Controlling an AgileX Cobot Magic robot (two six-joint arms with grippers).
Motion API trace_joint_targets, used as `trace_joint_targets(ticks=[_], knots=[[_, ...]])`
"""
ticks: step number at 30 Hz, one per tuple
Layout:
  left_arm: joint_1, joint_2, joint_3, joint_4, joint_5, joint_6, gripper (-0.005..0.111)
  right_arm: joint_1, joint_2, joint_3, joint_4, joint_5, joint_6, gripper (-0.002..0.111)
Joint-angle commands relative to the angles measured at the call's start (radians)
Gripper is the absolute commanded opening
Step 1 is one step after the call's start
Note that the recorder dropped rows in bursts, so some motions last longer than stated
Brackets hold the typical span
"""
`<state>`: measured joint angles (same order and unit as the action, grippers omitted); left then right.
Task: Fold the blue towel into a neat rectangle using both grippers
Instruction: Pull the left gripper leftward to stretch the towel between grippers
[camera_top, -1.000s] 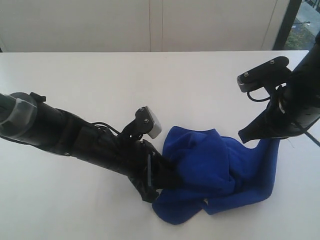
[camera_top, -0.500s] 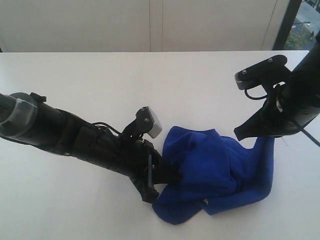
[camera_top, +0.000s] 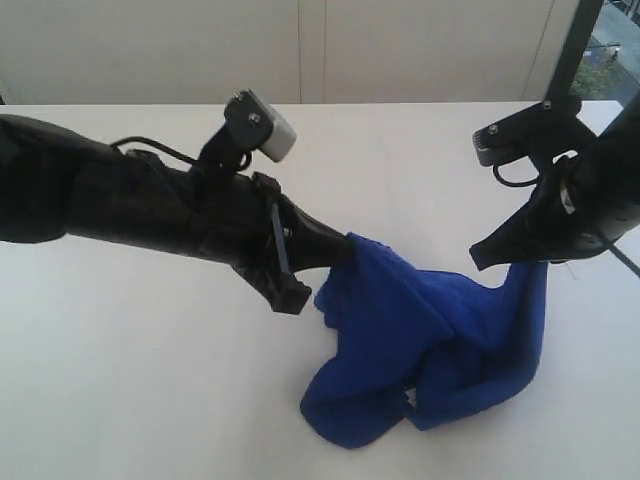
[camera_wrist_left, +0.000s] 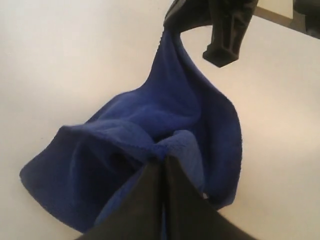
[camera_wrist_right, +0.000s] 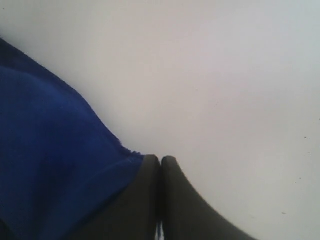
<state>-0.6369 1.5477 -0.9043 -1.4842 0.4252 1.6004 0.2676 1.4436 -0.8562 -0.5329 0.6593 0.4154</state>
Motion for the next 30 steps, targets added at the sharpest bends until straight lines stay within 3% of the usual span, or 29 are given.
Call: trace_joint_targets(ticks=[1,8,11,14,17,20,30], knots=[[-0.005,-0.143,-0.006,0.125,0.011,-0.182,0.0,0.001,-0.047,-0.005,-0.005,-0.003,-0.012,0.0],[-0.005,-0.311,-0.091,0.536,0.011,-0.593,0.0,0.001,-0.08,-0.005,-0.009,-0.003,-0.019,0.0],[-0.003,-0.324,-0.109,0.854,0.032,-0.882,0.0,0.001,-0.078,-0.005,-0.009,-0.003,-0.031,0.0],[-0.003,-0.298,-0.107,1.229,0.147,-1.209,0.0,0.001,-0.072,-0.003,-0.013,-0.006,-0.037,0.0],[-0.003,-0.252,-0.09,1.452,0.25,-1.392,0.0,0.001,-0.057,-0.003,-0.016,-0.009,-0.037,0.0],[-0.003,-0.208,-0.062,1.527,0.256,-1.417,0.0,0.001,-0.036,0.001,-0.02,-0.009,-0.037,0.0],[-0.003,-0.08,-0.014,1.525,0.157,-1.472,0.0,0.001,0.011,0.01,-0.018,-0.065,-0.037,0.0]])
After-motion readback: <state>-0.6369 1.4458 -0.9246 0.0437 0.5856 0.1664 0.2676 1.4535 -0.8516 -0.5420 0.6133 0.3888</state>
